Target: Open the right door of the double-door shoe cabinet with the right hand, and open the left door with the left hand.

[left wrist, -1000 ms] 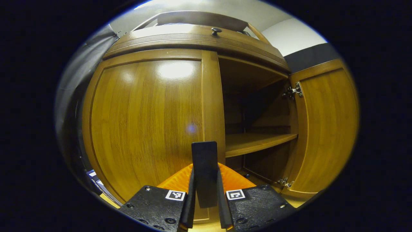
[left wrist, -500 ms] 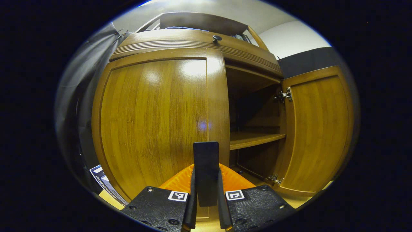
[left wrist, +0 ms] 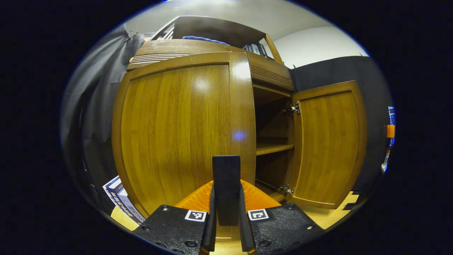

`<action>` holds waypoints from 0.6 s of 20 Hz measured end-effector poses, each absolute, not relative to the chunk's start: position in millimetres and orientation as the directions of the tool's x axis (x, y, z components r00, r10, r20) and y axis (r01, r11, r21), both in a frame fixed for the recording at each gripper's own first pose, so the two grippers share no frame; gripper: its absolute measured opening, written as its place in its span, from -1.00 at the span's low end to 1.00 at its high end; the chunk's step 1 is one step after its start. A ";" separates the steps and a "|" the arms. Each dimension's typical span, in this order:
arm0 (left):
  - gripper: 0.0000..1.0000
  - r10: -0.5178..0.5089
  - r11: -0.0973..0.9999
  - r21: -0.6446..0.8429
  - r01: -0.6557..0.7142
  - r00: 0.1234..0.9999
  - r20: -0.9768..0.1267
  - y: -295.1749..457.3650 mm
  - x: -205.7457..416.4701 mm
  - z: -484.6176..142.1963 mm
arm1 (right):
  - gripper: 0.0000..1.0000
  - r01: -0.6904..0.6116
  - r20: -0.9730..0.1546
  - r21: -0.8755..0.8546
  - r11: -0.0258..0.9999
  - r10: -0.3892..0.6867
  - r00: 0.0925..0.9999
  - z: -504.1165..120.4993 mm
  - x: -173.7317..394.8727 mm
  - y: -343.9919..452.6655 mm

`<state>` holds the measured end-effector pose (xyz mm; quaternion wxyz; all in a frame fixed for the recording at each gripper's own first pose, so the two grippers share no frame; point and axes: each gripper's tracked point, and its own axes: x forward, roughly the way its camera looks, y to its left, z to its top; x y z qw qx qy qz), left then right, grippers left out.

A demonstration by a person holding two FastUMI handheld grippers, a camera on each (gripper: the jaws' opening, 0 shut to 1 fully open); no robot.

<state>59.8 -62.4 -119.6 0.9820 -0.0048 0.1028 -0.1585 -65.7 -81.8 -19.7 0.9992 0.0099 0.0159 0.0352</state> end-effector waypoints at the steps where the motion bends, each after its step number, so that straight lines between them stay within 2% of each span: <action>1: -0.43 -0.315 0.949 -0.041 0.313 0.927 -0.202 -59.5 54.2 -118.6 | 0.94 -0.071 -0.028 0.018 0.997 0.071 0.997 -17.3 -66.0 -78.6; 10: -0.41 -0.325 0.945 -0.049 0.323 0.921 -0.216 -28.6 11.1 -104.6 | 1.00 -0.096 -0.019 0.022 0.995 0.096 0.995 -20.8 -65.6 -59.6; 12: -0.41 -0.322 0.947 -0.056 0.317 0.921 -0.221 -20.7 3.6 -102.1 | 0.94 -0.087 -0.015 0.041 0.995 0.088 0.996 -21.4 -63.9 -62.8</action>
